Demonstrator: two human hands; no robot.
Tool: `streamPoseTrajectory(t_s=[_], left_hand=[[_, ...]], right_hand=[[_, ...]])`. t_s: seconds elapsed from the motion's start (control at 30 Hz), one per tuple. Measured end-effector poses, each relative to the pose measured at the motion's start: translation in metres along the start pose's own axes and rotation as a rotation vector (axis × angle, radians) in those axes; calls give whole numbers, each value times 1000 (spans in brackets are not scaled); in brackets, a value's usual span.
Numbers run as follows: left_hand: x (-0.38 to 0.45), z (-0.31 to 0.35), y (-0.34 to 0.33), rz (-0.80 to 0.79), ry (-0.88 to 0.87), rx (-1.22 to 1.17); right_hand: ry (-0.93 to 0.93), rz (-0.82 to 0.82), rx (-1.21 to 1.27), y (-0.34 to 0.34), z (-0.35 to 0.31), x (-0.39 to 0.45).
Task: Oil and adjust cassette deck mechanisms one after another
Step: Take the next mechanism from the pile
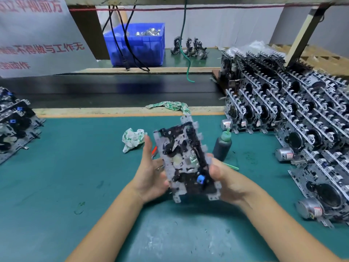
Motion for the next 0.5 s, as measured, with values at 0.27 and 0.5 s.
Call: streamPoseTrajectory(t_s=[0.27,0.5], left_hand=[[-1,9,-10,-283,-107,-241],[10,14,20,-124,-120,-234]], right_hand=[[178,489,-417,37,0,2],[-133,934,-1705,56,8,-4]])
Point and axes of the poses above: each hand's wrist, its own x-axis towards the middle knuckle, its own y-axis out of the back of the hand, z = x × y, the point moved 6 cm from there along x, towards the middle knuckle
